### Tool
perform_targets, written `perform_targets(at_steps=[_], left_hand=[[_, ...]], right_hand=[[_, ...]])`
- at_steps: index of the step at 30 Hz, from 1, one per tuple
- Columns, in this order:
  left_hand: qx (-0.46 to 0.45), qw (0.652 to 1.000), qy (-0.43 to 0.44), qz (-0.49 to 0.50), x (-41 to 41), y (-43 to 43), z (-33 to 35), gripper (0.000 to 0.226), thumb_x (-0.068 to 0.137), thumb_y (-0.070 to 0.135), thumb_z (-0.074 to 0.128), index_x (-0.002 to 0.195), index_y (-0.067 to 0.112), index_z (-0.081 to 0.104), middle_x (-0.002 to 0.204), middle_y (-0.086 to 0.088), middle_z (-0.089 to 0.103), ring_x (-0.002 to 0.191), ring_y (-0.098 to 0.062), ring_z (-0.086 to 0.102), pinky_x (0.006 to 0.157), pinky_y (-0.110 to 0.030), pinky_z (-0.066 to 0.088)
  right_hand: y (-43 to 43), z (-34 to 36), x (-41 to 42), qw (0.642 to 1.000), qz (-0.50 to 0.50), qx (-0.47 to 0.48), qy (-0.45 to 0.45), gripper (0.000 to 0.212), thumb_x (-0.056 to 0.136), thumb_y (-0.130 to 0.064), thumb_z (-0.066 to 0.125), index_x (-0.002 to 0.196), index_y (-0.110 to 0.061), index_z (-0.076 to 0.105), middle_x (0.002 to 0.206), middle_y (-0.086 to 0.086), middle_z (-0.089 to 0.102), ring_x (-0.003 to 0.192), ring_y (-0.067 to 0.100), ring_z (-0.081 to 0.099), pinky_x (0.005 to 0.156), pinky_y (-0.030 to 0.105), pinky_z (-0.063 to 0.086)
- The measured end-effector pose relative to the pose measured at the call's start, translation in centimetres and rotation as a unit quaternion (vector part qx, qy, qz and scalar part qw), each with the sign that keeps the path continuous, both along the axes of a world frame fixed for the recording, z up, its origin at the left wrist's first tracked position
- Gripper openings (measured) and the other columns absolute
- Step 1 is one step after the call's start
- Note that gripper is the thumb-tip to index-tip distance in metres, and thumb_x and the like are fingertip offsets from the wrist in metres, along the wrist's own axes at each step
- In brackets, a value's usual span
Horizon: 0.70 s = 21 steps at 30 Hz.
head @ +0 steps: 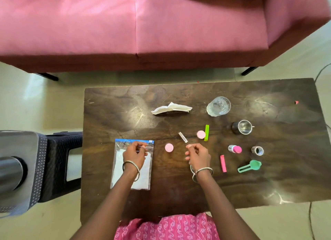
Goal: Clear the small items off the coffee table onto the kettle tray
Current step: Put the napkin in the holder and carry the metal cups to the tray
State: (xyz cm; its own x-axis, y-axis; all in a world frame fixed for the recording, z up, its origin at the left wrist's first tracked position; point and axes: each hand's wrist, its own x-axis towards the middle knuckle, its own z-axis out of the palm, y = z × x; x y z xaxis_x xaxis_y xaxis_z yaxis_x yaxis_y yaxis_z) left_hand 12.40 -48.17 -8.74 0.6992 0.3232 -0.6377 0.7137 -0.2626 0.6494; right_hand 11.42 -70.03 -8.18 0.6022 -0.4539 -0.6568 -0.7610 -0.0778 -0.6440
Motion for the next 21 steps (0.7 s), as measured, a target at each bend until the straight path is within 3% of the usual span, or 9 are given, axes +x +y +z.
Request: perform_targets(at_steps=[5, 11, 17, 21], left_hand=[[0.007, 0.997, -0.008, -0.074, -1.8, -0.3, 1.4, 0.021, 0.093, 0.008, 0.055, 0.082, 0.023, 0.063, 0.083, -0.007, 0.072, 0.071, -0.022, 0.071, 0.076, -0.045, 0.059], [0.035, 0.988, -0.008, -0.153, -2.6, -3.0, 2.9, 0.018, 0.091, 0.012, 0.055, 0.083, 0.022, 0.067, 0.078, 0.000, 0.072, 0.074, -0.019, 0.070, 0.078, -0.038, 0.059], [0.031, 0.969, -0.008, -0.243, -3.2, -8.0, 3.3, 0.005, 0.085, 0.019, 0.065, 0.088, 0.023, 0.066, 0.078, 0.007, 0.068, 0.075, -0.013, 0.065, 0.076, -0.028, 0.053], [0.044, 0.941, 0.014, -0.334, -3.8, -12.5, 1.9, 0.024, 0.078, 0.028, 0.072, 0.097, 0.021, 0.060, 0.087, 0.005, 0.063, 0.082, -0.019, 0.064, 0.079, -0.033, 0.053]], right_hand=[[1.1, 1.8, -4.6, 0.999, 0.020, -0.037, -0.031, 0.016, 0.092, -0.011, 0.060, 0.078, -0.008, 0.066, 0.057, 0.003, 0.063, 0.043, 0.005, 0.055, 0.042, 0.018, 0.046], [0.2, 3.3, -8.3, 0.989, 0.103, -0.102, -0.037, 0.019, 0.093, -0.026, 0.061, 0.078, -0.015, 0.065, 0.061, 0.001, 0.069, 0.060, 0.021, 0.068, 0.066, 0.044, 0.058], [-4.9, 3.8, -9.5, 0.982, 0.133, -0.125, -0.048, 0.016, 0.092, -0.025, 0.060, 0.079, -0.017, 0.065, 0.060, 0.002, 0.068, 0.058, 0.024, 0.066, 0.064, 0.050, 0.056], [-10.7, 3.4, -8.1, 0.981, 0.133, -0.138, -0.041, 0.014, 0.093, -0.024, 0.061, 0.081, -0.018, 0.067, 0.061, 0.002, 0.068, 0.061, 0.025, 0.067, 0.067, 0.050, 0.056]])
